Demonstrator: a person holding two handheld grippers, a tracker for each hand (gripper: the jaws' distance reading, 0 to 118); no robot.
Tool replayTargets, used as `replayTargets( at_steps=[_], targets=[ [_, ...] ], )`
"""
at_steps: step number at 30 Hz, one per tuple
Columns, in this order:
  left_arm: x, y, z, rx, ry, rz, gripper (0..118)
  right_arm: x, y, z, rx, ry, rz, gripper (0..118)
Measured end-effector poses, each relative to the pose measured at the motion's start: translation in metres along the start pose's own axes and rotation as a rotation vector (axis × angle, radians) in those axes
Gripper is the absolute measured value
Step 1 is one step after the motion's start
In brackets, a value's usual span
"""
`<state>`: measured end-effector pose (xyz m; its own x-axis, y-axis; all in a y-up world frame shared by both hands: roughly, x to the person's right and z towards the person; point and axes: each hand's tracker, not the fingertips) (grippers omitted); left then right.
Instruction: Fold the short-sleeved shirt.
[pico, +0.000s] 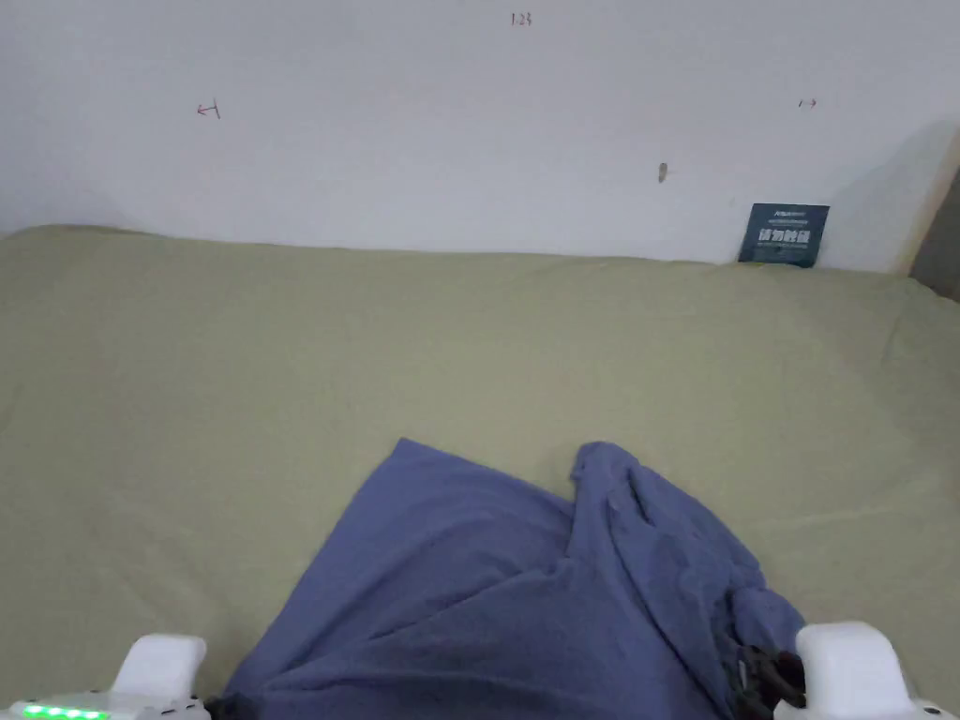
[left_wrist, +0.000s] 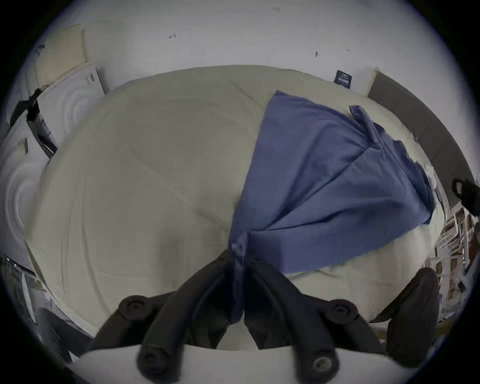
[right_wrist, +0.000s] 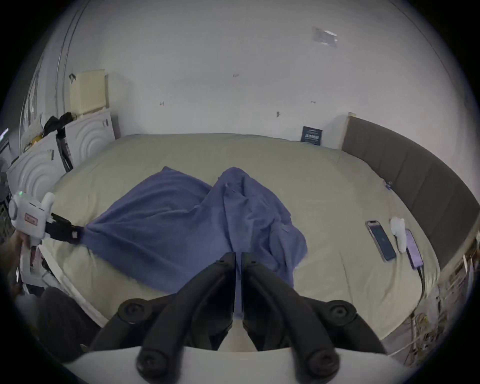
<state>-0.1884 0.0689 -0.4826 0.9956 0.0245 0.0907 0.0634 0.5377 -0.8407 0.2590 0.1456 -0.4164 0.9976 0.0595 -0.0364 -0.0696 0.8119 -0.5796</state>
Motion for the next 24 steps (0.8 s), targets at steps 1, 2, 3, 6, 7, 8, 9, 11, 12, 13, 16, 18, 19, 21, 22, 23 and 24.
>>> replayTargets(
  at_steps=[1, 2, 3, 6, 7, 8, 9, 11, 12, 13, 16, 18, 19, 21, 22, 23, 24],
  targets=[
    [-0.002, 0.000, 0.000, -0.001, -0.009, 0.013, 5, 0.003, 0.008, -0.014, -0.022, 0.016, 0.007, 8],
    [-0.003, 0.000, -0.001, -0.002, -0.023, 0.029, 5, 0.008, 0.022, -0.037, -0.025, 0.012, -0.008, 8],
    [-0.006, 0.000, 0.001, 0.003, -0.024, 0.037, 5, 0.012, 0.032, -0.055, -0.045, 0.035, -0.017, 8],
    [-0.005, 0.001, 0.000, -0.005, -0.035, 0.049, 5, 0.024, 0.077, -0.128, -0.129, 0.062, -0.027, 8],
    [-0.002, 0.002, 0.004, -0.004, -0.036, 0.052, 5, 0.024, 0.089, -0.148, -0.158, 0.074, -0.008, 9],
    [-0.001, 0.002, 0.004, -0.008, -0.038, 0.045, 5, 0.023, 0.102, -0.172, -0.198, 0.099, 0.017, 15],
    [0.000, 0.002, 0.004, -0.009, -0.037, 0.036, 5, 0.019, 0.112, -0.191, -0.241, 0.127, 0.040, 38],
    [-0.006, 0.004, 0.002, -0.014, -0.044, 0.036, 5, 0.013, 0.133, -0.232, -0.269, 0.134, 0.072, 108],
    [-0.006, 0.004, 0.002, -0.013, -0.047, 0.037, 5, 0.013, 0.140, -0.249, -0.314, 0.160, 0.044, 112],
    [-0.006, 0.004, 0.002, -0.012, -0.052, 0.042, 5, 0.010, 0.146, -0.265, -0.347, 0.154, 0.010, 112],
    [-0.009, 0.004, 0.001, -0.013, -0.060, 0.040, 5, 0.000, 0.162, -0.301, -0.342, 0.118, 0.017, 112],
    [-0.010, 0.005, 0.001, -0.014, -0.064, 0.042, 5, -0.003, 0.168, -0.323, -0.336, 0.074, 0.023, 112],
    [-0.010, 0.005, 0.000, -0.013, -0.065, 0.045, 5, -0.004, 0.169, -0.332, -0.346, 0.051, 0.023, 112],
    [-0.010, 0.004, 0.000, -0.011, -0.066, 0.047, 5, -0.005, 0.162, -0.350, -0.424, 0.012, 0.045, 111],
    [-0.009, 0.004, 0.000, -0.011, -0.065, 0.047, 5, -0.005, 0.154, -0.359, -0.489, -0.008, 0.073, 110],
    [-0.011, 0.004, -0.001, -0.012, -0.066, 0.049, 5, -0.005, 0.145, -0.365, -0.530, -0.020, 0.094, 108],
    [-0.011, 0.005, -0.001, -0.014, -0.068, 0.052, 5, -0.002, 0.140, -0.362, -0.468, 0.018, 0.053, 107]
  ],
)
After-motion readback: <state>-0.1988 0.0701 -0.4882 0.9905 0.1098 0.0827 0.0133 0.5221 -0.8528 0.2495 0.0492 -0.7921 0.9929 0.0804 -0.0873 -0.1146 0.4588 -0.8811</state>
